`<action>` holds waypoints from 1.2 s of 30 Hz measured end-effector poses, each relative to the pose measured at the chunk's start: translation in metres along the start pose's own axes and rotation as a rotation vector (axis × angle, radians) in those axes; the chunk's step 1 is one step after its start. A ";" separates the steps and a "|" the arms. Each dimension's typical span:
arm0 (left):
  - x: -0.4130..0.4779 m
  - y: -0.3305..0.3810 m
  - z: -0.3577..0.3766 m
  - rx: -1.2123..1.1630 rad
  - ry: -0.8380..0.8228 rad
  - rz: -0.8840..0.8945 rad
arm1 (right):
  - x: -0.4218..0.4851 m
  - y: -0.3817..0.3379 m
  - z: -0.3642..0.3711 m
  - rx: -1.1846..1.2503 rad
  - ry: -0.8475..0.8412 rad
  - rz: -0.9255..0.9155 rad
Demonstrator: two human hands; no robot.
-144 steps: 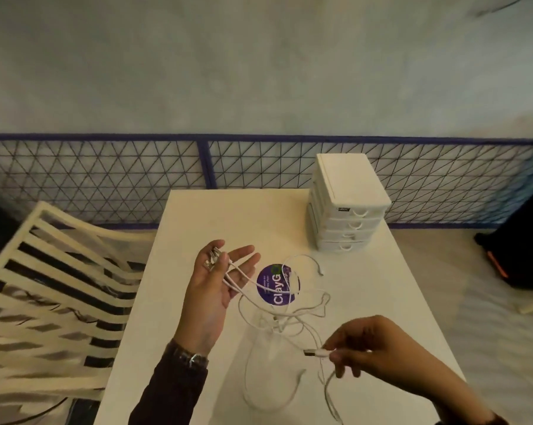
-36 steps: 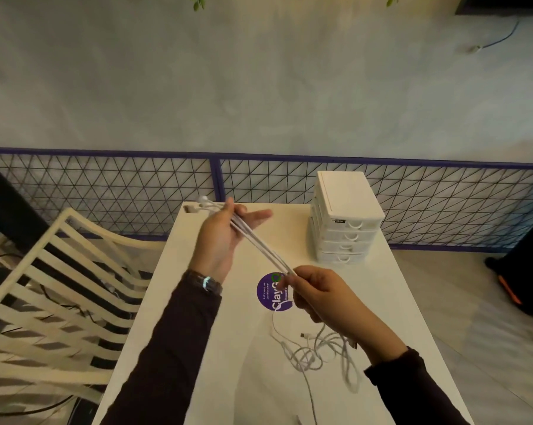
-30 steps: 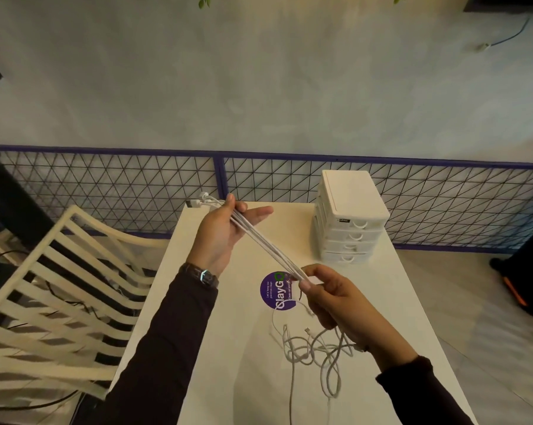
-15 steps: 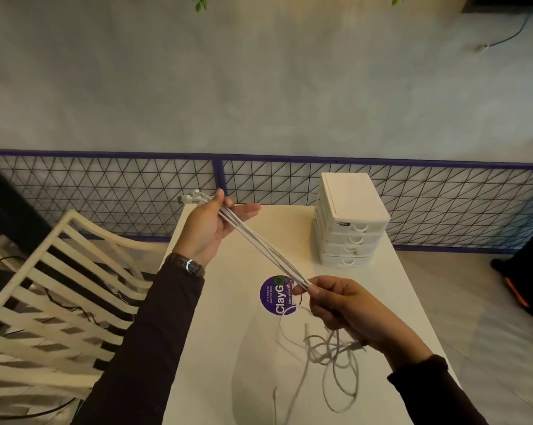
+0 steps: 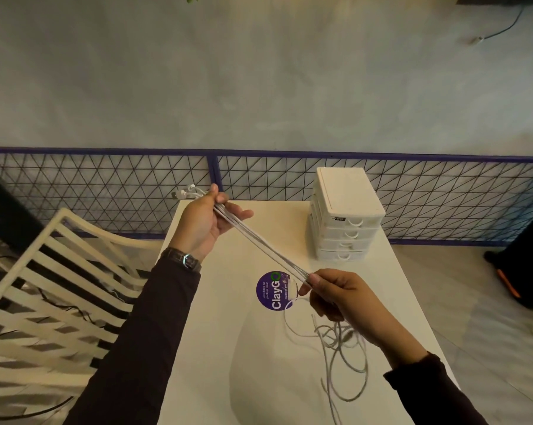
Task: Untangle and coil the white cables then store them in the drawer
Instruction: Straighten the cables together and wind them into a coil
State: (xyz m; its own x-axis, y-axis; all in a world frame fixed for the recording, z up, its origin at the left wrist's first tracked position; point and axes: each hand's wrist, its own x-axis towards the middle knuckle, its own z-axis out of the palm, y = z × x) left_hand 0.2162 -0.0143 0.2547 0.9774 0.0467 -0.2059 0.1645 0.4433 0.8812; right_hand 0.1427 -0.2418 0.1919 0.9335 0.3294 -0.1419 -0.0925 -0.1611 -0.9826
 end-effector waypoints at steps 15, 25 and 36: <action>0.018 0.006 -0.012 -0.021 0.041 -0.027 | 0.003 -0.001 0.002 0.051 -0.100 0.056; 0.020 -0.029 -0.029 0.086 0.028 -0.089 | 0.010 -0.007 -0.006 0.412 -0.057 0.075; -0.042 -0.103 0.009 0.393 -0.317 -0.208 | 0.014 -0.011 0.010 0.427 -0.092 0.029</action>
State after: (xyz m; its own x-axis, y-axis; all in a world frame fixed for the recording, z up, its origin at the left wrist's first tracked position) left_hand 0.1596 -0.0701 0.1760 0.9012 -0.3052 -0.3077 0.3360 0.0438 0.9408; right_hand 0.1530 -0.2263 0.1993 0.8954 0.4150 -0.1616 -0.2716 0.2212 -0.9366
